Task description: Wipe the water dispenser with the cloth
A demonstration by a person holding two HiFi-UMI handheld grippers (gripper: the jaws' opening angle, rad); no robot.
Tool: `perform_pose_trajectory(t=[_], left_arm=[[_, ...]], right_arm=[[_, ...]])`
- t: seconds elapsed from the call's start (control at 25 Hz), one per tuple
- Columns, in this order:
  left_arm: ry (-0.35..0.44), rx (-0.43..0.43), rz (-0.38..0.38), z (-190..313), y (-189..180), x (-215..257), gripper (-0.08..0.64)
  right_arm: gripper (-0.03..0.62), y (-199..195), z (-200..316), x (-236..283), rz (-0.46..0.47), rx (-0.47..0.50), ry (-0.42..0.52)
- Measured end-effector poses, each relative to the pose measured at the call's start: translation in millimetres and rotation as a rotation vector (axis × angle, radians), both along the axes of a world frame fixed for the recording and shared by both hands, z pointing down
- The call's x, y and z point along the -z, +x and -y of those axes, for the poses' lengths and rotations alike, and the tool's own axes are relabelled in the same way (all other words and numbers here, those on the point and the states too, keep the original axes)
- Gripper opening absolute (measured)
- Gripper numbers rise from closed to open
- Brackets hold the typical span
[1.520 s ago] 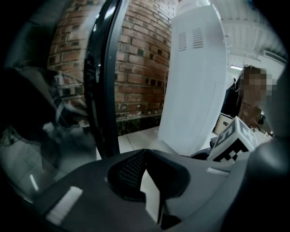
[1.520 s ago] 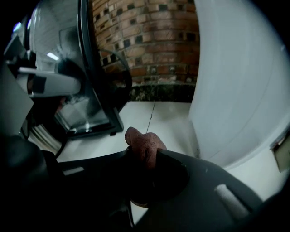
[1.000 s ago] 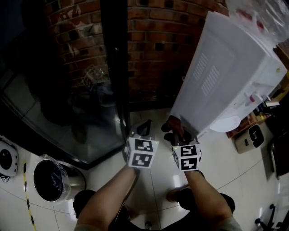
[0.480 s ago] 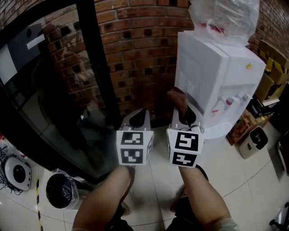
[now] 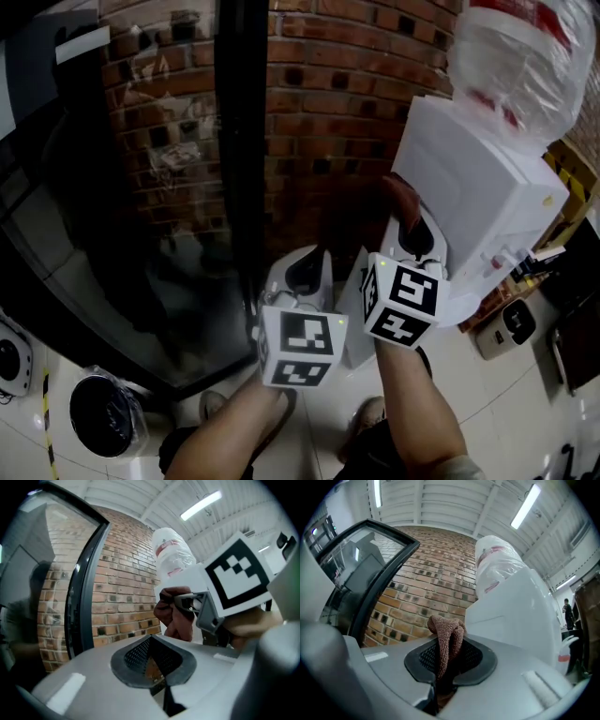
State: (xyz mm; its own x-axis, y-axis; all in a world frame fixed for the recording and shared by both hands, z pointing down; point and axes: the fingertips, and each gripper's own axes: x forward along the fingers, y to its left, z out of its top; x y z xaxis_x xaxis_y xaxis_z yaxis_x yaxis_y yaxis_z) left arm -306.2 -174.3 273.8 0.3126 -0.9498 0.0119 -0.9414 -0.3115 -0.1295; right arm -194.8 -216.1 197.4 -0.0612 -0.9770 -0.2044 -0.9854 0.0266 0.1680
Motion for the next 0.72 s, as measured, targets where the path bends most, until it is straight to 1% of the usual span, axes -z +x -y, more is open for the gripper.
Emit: perform_pose_trajectory(t=[0.12, 0.32, 0.48, 0.56, 0.72], left_arm=[[0.013, -0.025, 0.010, 12.0, -3.9, 3.2, 0.000], [0.005, -0.069, -0.018, 37.9, -8.4, 3.6, 0.000], [0.010, -0.137, -0.067, 55.6, 5.4, 11.2, 0.000], [0.010, -0.168, -0.075, 62.6, 12.6, 11.4, 0.000], [-0.014, -0.193, -0.090, 78.3, 18.6, 5.0, 0.000]], right_arm=[[0.048, 0.6, 19.3, 22.1, 0.000, -0.037, 0.023], [0.048, 2.8, 46.4, 54.8, -0.001, -0.109, 0.046], [0.048, 4.1, 68.0, 75.7, -0.026, -0.173, 0.062], [0.047, 4.2, 78.9, 83.4, -0.042, -0.198, 0.067], [0.046, 11.6, 96.3, 95.0, -0.048, -0.240, 0.076]])
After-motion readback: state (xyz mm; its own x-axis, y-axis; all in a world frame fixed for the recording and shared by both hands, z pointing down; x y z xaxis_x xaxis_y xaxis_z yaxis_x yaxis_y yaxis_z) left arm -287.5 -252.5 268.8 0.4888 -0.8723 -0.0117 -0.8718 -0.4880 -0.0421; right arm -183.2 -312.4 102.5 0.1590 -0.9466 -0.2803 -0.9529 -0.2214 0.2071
